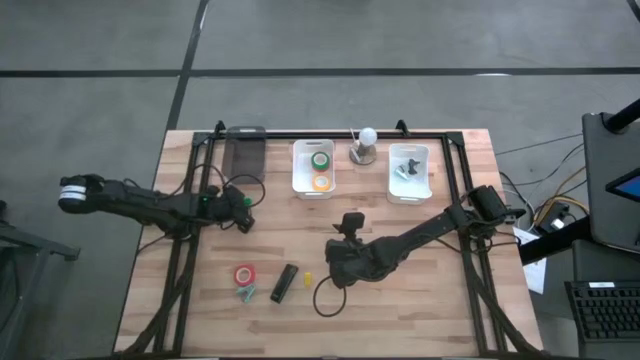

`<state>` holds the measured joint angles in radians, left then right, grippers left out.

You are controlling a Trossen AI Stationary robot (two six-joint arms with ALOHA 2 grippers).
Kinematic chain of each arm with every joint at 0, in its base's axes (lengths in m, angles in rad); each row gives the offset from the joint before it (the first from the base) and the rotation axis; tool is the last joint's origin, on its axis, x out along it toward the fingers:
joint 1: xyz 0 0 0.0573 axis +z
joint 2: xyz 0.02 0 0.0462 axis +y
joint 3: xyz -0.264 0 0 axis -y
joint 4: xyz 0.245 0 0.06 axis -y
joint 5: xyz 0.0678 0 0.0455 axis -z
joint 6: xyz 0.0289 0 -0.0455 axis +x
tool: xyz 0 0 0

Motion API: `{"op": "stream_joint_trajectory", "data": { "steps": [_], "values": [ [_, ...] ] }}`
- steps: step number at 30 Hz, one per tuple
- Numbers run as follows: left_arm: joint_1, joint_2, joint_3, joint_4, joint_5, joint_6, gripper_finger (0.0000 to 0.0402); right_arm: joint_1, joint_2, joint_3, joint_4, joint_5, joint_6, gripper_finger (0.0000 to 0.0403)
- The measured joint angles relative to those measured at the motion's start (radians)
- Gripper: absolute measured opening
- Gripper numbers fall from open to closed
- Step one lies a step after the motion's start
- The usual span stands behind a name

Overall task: Pick and place Stapler, Stapler remover, tape
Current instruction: Put the green stapler into the black bin

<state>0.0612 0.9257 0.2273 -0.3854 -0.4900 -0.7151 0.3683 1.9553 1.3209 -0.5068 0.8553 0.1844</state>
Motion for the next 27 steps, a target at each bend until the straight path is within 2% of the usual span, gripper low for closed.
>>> {"op": "stream_joint_trajectory", "data": {
  "steps": [6, 10, 27],
  "values": [
    [0.000, -0.001, -0.061, 0.147, 0.006, 0.019, 0.0200, 0.000, 0.000, 0.000, 0.011, 0.000, 0.000, 0.0226],
    [0.000, -0.002, -0.071, 0.158, 0.009, 0.016, 0.0184, 0.000, 0.000, 0.000, 0.013, 0.000, 0.000, 0.0226],
    [0.000, 0.000, -0.070, 0.208, 0.044, 0.038, 0.0037, 0.000, 0.000, -0.002, 0.014, 0.000, 0.000, 0.0226]
  ]
}}
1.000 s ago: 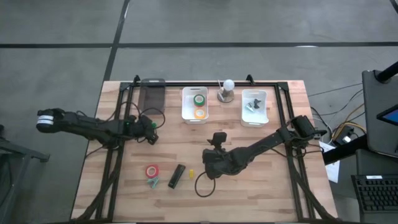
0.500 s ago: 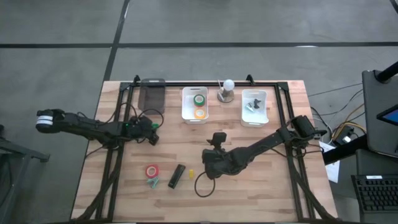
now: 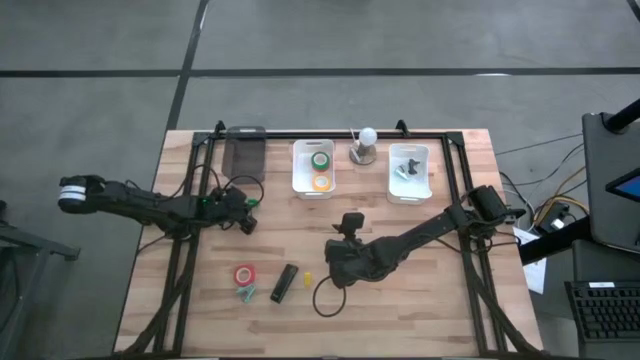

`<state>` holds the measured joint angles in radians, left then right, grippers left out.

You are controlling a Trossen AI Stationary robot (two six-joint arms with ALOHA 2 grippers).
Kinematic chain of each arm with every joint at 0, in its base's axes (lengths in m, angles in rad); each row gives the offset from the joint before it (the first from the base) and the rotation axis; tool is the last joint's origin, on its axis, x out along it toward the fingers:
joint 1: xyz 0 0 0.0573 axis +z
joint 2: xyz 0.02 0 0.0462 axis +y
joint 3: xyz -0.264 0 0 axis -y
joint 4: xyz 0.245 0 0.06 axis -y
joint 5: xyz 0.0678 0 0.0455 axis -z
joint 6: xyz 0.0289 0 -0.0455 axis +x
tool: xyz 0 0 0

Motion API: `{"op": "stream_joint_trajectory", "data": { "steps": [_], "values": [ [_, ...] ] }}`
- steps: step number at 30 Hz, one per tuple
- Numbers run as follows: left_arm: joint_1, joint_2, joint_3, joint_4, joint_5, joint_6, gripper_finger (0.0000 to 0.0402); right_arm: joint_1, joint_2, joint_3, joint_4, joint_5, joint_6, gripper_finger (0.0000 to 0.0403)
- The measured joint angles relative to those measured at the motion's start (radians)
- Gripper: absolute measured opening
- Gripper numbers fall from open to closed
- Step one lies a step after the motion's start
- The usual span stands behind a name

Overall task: Pick and place Stapler, Stapler remover, tape
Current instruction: Put the green stapler into the black bin

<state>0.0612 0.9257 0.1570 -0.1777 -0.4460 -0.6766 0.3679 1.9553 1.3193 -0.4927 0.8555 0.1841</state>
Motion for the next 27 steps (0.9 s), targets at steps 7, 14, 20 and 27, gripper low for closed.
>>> {"op": "stream_joint_trajectory", "data": {
  "steps": [7, 14, 20, 27],
  "values": [
    [0.000, 0.000, 0.002, 0.034, 0.093, 0.038, 0.0009, 0.000, 0.000, -0.002, 0.000, 0.000, 0.000, 0.0226],
    [-0.013, -0.012, 0.002, 0.133, 0.298, 0.106, 0.0004, 0.000, 0.000, -0.006, 0.000, 0.000, 0.000, 0.0226],
    [-0.021, -0.033, 0.013, 0.222, 0.288, 0.095, 0.0004, 0.000, 0.001, -0.007, 0.000, 0.000, 0.000, 0.0226],
    [-0.020, -0.093, 0.107, 0.222, 0.155, 0.078, 0.0003, 0.000, 0.001, -0.007, 0.000, 0.000, 0.000, 0.0226]
  ]
}}
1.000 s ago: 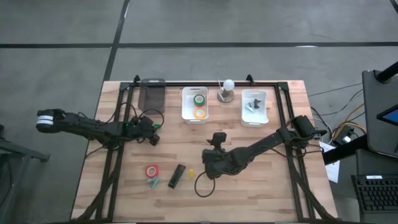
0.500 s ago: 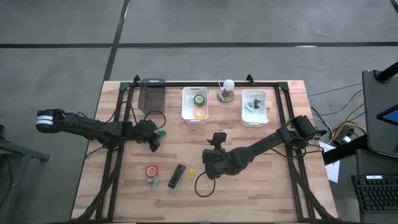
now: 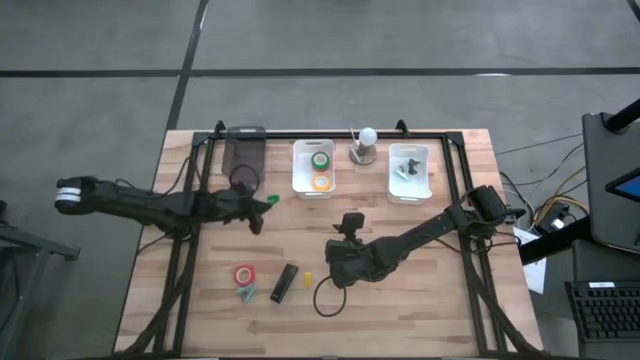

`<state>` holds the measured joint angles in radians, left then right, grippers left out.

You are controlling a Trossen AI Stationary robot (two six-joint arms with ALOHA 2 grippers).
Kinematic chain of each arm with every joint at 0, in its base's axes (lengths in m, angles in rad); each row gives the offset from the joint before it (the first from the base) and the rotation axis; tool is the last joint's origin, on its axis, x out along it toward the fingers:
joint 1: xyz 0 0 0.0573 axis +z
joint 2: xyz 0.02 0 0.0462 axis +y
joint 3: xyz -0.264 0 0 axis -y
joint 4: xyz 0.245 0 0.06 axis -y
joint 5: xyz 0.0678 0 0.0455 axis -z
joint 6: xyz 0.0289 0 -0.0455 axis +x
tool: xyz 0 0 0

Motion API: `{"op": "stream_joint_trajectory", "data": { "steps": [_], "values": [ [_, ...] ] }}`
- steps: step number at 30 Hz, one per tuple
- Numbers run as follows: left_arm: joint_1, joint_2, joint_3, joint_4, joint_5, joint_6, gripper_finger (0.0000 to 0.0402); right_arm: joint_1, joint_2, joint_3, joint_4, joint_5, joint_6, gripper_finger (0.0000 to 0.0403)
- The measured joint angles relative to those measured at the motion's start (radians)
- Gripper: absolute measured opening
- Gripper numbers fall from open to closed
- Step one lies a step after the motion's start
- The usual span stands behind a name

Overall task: Pick and place Stapler, Stapler remover, tape
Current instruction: Put the green stapler into the black bin

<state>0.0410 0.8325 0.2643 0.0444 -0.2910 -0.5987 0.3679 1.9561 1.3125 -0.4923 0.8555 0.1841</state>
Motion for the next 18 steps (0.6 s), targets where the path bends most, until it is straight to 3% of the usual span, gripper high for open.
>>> {"op": "stream_joint_trajectory", "data": {
  "steps": [3, 9, 11, 14, 18],
  "values": [
    [0.008, -0.029, 0.055, -0.072, -0.116, 0.032, 0.0003, 0.000, 0.000, 0.000, 0.001, 0.000, 0.000, 0.0226],
    [0.054, -0.053, 0.186, -0.374, -0.499, 0.068, 0.0003, 0.000, 0.000, 0.000, 0.002, 0.000, 0.000, 0.0226],
    [0.091, -0.047, 0.222, -0.449, -0.565, 0.080, 0.0003, 0.000, 0.000, 0.000, 0.002, 0.000, 0.000, 0.0226],
    [0.175, -0.040, 0.247, -0.481, -0.553, 0.119, 0.0002, 0.000, 0.000, 0.000, 0.003, 0.000, 0.000, 0.0226],
    [0.336, -0.018, 0.247, -0.479, -0.409, 0.164, 0.0005, 0.000, 0.000, 0.000, 0.005, 0.000, 0.000, 0.0226]
  ]
}}
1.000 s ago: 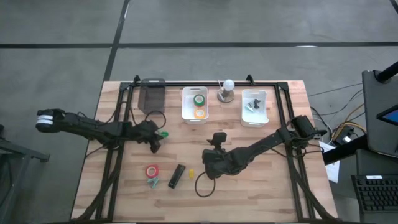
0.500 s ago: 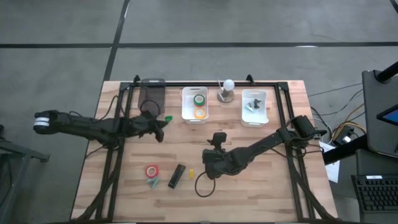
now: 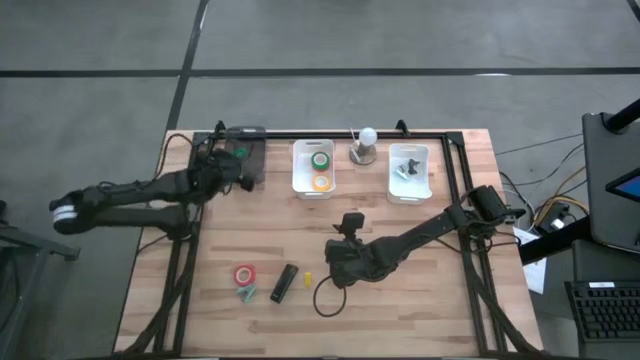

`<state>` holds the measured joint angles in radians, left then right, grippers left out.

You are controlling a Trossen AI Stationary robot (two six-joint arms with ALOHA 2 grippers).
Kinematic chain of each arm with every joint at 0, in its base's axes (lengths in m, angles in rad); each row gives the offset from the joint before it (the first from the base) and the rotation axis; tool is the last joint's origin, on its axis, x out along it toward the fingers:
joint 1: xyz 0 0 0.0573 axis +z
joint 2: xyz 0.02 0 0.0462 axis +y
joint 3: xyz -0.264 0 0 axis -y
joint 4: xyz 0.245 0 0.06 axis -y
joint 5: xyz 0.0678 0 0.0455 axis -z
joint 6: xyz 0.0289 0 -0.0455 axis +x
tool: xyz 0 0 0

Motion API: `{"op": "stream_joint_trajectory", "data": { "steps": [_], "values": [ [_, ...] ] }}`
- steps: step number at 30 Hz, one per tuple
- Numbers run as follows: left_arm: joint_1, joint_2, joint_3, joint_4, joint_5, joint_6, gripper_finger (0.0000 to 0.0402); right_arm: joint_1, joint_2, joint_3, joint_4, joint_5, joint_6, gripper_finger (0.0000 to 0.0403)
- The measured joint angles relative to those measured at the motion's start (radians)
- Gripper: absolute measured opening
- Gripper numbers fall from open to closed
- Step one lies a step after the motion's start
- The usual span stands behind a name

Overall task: Pick and place Stapler, Stapler remover, tape
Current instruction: Put the green stapler into the black bin

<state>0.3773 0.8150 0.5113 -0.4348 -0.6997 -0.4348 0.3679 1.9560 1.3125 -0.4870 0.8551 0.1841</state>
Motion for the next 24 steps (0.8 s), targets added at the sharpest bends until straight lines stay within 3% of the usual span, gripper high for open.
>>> {"op": "stream_joint_trajectory", "data": {
  "steps": [4, 11, 24],
  "values": [
    [0.207, 0.042, -0.009, 0.013, 0.234, 0.025, 0.0002, 0.000, 0.000, 0.000, 0.000, 0.000, 0.000, 0.0226],
    [0.450, 0.162, -0.005, 0.118, 0.501, 0.135, 0.0011, 0.000, 0.000, 0.000, 0.001, 0.000, 0.000, 0.0226],
    [0.513, 0.392, 0.098, 0.136, 0.552, 0.163, 0.0025, 0.000, 0.000, 0.000, 0.003, 0.000, 0.000, 0.0226]
  ]
}}
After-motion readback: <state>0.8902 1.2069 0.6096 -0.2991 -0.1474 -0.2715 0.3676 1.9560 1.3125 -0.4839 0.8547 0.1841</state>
